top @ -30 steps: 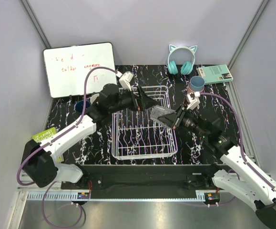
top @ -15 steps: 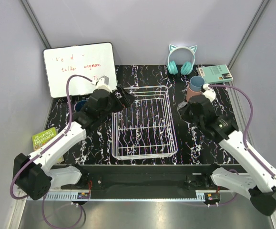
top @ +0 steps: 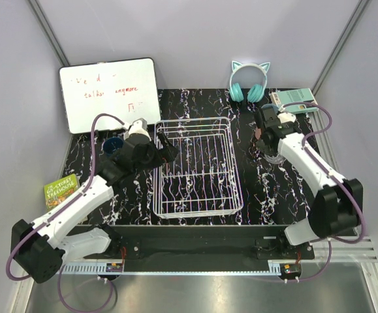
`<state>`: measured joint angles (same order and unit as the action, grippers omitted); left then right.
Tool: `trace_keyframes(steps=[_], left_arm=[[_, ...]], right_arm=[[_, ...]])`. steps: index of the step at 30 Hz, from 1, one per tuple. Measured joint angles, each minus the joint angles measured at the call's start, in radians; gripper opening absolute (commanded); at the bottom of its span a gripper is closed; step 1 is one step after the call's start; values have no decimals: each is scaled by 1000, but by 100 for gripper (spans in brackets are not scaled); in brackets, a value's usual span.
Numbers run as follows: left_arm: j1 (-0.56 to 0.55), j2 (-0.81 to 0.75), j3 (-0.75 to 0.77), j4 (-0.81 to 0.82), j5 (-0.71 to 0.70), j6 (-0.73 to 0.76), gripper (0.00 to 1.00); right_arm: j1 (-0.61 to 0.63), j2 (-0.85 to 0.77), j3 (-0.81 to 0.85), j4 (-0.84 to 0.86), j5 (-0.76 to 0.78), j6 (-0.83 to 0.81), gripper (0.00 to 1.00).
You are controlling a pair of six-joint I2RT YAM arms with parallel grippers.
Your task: Unload the cups from the dish rack
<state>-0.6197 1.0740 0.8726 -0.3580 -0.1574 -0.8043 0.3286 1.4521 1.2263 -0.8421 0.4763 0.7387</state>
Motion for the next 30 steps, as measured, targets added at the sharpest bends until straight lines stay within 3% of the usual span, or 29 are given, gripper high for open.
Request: trace_keyframes(steps=[4, 15, 30], left_arm=[[0, -7, -5, -9, -3, 0, 99], [-2, 33, -17, -23, 8, -1, 99], [-17, 89, -17, -45, 33, -9, 99]], right_arm=[[-65, 103, 42, -18, -79, -5, 0], [-80, 238, 194, -96, -234, 10, 0], [-87, 303, 114, -120, -332, 40, 0]])
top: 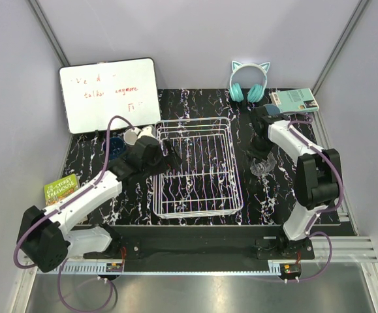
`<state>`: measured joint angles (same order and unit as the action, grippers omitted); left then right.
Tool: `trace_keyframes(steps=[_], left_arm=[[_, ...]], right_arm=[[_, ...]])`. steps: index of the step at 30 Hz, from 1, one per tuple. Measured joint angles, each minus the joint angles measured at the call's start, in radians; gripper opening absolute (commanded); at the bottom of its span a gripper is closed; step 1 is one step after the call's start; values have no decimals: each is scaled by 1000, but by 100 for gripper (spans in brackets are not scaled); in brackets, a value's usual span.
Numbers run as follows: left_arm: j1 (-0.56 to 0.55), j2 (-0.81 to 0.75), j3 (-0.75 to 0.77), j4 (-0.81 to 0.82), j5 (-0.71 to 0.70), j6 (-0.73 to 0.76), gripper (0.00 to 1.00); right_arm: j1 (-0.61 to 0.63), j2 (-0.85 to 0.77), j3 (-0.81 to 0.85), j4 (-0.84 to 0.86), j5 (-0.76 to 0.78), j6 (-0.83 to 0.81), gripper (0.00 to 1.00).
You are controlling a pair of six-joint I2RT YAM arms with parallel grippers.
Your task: Unload the cups from the dish rack
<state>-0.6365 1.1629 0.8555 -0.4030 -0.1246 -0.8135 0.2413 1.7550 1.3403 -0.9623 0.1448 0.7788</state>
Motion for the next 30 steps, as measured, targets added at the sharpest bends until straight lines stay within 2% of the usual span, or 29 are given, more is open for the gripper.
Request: trace_keyframes(steps=[7, 11, 20, 25, 30], left_arm=[[-11, 11, 0, -7, 5, -4, 99], [-13, 11, 0, -8, 5, -4, 99], [-31, 23, 0, -15, 4, 10, 99], [-44, 24, 0, -23, 3, 25, 99], [-47, 21, 0, -24, 0, 30, 99]], right_arm=[[0, 45, -28, 40, -5, -13, 0], [0, 44, -33, 50, -5, -24, 13], [0, -34, -86, 83, -6, -42, 26], [0, -122, -86, 94, -10, -50, 40], [0, -192, -86, 105, -17, -53, 39]])
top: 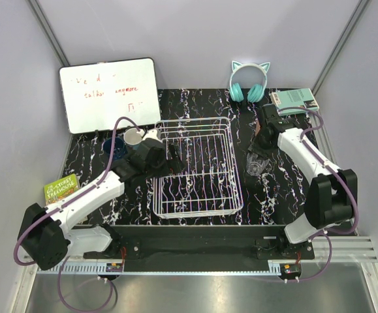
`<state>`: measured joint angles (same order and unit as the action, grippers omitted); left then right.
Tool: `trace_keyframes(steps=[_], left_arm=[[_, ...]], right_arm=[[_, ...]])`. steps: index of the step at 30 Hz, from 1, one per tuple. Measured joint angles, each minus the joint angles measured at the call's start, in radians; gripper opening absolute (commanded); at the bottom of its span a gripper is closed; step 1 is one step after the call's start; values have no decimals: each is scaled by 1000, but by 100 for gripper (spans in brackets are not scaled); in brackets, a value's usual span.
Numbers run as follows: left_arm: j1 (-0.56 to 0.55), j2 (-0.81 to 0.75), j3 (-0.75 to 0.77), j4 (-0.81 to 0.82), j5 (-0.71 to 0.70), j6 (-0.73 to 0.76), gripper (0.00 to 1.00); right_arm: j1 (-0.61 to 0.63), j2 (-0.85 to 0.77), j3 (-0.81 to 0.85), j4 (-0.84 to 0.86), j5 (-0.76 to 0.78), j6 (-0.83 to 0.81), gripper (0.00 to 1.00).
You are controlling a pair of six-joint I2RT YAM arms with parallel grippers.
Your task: Unload the cups from the dish rack
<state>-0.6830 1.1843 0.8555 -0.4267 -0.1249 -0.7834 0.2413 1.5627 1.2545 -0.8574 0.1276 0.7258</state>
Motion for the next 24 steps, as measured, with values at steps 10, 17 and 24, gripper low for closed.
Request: trace_keyframes(steps=[10, 17, 24], left_arm=[[-11, -27, 0, -9, -24, 13, 99], [-48, -58, 5, -85, -137, 69, 99], [-163, -59, 19, -177, -269, 114, 99]], right_arm=[[15, -116, -109, 111, -35, -13, 53], [128, -519, -256, 282, -63, -68, 82], [407, -700, -363, 415, 46, -128, 89]])
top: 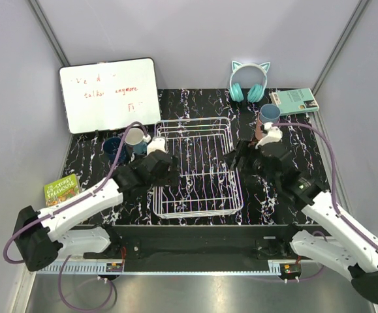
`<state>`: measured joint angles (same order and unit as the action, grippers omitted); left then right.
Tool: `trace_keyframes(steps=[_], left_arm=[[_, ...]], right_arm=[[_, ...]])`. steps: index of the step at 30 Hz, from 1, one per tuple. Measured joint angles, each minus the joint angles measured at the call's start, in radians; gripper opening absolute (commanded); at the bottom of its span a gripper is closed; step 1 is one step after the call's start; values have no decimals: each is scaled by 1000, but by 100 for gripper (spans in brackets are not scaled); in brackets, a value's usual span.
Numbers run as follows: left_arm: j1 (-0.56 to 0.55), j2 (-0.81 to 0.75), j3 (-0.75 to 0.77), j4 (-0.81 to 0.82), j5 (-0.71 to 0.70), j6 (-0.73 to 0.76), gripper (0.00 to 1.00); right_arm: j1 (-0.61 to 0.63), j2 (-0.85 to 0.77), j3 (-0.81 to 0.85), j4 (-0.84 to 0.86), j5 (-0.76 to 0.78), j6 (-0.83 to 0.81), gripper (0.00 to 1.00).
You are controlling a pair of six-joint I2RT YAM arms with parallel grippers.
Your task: Unload the cups from the dish rack
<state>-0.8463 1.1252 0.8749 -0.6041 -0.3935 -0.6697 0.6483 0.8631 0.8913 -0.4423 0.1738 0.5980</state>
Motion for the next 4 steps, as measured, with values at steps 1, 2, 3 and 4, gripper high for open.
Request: trace_keyframes(steps=[1, 2, 3, 4], left_arm=[[-15, 0, 1, -6, -13, 6, 99], [-34, -1, 4, -15, -28, 13, 99], [-49, -1, 10, -25, -39, 19, 99], [-61, -1, 16, -34, -50, 24, 99]], right_arm=[[28, 1, -10, 4, 16, -5, 90], [69, 10, -15, 5, 45, -13, 90], [114, 24, -17, 5, 83, -20, 90], [158, 43, -17, 7, 118, -29, 91]])
